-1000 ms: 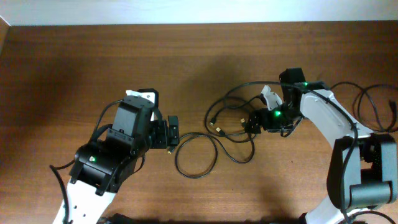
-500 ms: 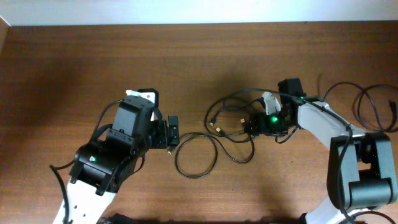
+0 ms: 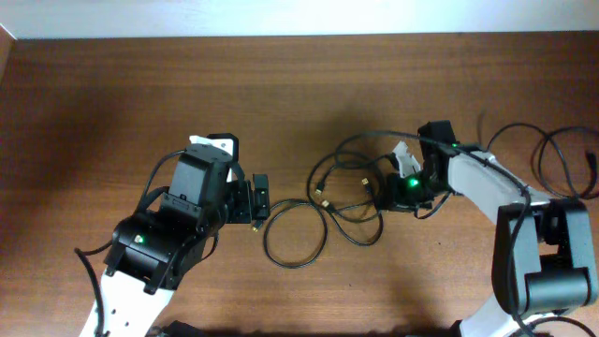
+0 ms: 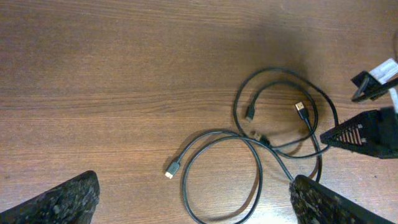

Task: Untangle cables
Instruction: 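Lift the grasped cable up and rightward with the right gripper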

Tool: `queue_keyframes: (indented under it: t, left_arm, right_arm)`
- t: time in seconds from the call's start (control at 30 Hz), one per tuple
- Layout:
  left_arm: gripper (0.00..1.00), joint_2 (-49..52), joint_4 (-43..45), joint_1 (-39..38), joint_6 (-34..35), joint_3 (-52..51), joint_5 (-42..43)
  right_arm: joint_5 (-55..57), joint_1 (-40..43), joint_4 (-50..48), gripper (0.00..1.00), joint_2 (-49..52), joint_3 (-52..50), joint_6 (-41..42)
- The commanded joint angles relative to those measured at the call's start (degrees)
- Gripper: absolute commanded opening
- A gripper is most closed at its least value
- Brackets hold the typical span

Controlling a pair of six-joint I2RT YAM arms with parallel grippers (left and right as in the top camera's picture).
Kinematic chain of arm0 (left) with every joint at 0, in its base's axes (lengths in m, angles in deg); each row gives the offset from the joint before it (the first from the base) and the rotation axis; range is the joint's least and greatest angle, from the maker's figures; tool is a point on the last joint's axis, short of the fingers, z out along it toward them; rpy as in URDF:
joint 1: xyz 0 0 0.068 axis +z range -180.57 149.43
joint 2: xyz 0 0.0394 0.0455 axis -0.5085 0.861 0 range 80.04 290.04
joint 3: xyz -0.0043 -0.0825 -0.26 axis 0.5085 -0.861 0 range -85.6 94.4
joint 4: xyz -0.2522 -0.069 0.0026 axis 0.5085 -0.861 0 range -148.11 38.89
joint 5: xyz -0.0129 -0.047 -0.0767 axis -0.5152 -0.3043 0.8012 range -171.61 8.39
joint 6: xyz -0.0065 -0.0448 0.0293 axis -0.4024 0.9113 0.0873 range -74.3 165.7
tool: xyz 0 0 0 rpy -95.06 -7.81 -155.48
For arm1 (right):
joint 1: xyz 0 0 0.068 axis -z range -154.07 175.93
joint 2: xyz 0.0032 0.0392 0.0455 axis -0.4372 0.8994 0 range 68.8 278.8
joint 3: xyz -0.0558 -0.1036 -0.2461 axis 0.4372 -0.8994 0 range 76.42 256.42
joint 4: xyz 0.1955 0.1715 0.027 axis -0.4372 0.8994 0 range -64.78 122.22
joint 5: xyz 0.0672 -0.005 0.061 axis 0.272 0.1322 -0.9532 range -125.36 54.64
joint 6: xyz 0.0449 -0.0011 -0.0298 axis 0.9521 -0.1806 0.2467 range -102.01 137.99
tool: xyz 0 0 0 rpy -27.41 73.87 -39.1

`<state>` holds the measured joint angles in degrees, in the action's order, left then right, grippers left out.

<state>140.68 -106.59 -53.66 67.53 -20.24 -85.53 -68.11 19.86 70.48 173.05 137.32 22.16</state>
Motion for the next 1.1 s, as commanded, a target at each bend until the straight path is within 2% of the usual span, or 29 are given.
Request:
queue_keyframes:
  t: [0.0,0.33,0.6,0.83,1.07]
  left_arm:
    - [0.99,0.2,0.0,0.0,-1.1,0.4,-0.9]
    - [0.99,0.2,0.0,0.0,-1.1,0.4,-0.9]
    - [0.99,0.2,0.0,0.0,-1.1,0.4,-0.9]
    - [0.99,0.2,0.0,0.0,-1.1,0.4,-0.9]
    - [0.99,0.2,0.0,0.0,-1.1,0.4,-0.9]
  right_arm:
    - [-1.7,-0.3,5.4,0.04,-1.9,8.6,-0.9]
    - [-1.8,-0.3,19.6,0.04,-11.7,32.8,-0.9]
    - [1.0,-0.3,20.3,0.04,-16.3,46.7,-0.7]
    - [10.9,-0.3,19.3,0.04,-16.2,48.0,-0.1]
    - [23.6,-0.2,14.9,0.04,-16.1,48.0,3.9]
